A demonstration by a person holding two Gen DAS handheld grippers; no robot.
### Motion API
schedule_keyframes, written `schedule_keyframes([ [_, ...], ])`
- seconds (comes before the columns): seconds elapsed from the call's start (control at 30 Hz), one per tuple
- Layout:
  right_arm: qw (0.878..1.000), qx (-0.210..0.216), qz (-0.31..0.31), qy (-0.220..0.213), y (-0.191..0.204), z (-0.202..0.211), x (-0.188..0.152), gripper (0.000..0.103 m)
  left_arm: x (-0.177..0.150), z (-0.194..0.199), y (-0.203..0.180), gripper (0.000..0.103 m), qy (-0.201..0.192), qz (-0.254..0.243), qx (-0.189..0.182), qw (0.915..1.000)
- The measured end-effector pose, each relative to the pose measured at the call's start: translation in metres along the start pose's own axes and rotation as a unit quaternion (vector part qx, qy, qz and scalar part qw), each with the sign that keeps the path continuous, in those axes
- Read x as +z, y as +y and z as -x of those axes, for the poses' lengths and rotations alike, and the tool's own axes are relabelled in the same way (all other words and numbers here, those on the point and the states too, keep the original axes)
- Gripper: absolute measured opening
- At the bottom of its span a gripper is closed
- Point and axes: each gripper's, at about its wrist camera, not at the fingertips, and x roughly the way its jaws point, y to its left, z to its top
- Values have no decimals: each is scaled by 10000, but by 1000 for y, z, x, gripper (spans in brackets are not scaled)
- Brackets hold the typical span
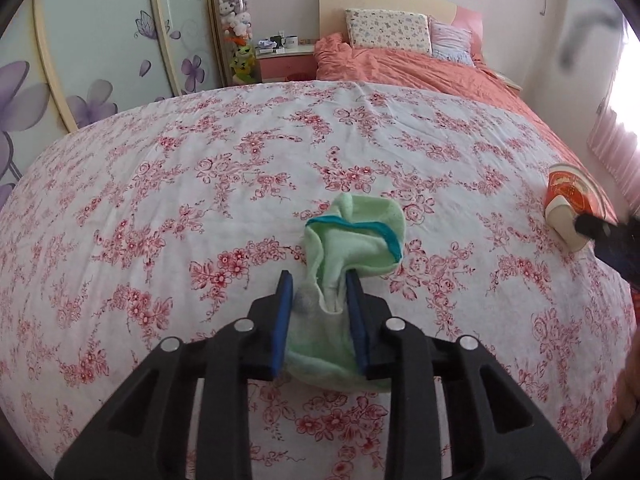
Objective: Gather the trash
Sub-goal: 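Grasp the mint green sock with the left gripper while the right grasps the red paper cup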
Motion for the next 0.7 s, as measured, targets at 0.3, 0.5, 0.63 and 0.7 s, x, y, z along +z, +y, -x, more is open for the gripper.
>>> schedule_keyframes([
  [0.3, 9970, -743, -162, 135, 12, -35, 24, 80, -3, 1, 5, 34, -8, 63, -190, 9998],
  [0.5, 9984, -419, 362, 142, -4, -22, 19, 73, -3, 0, 6, 36, -14, 107, -285, 9995],
  [0.63, 9967, -134, 775, 216, -16, -2, -1, 73, -3, 1, 10, 37, -23, 163, -380, 9991],
  [0.7, 9941, -61, 1054, 230, -21, 11, -16, 73, -3, 2, 11, 38, -28, 189, -433, 9989],
])
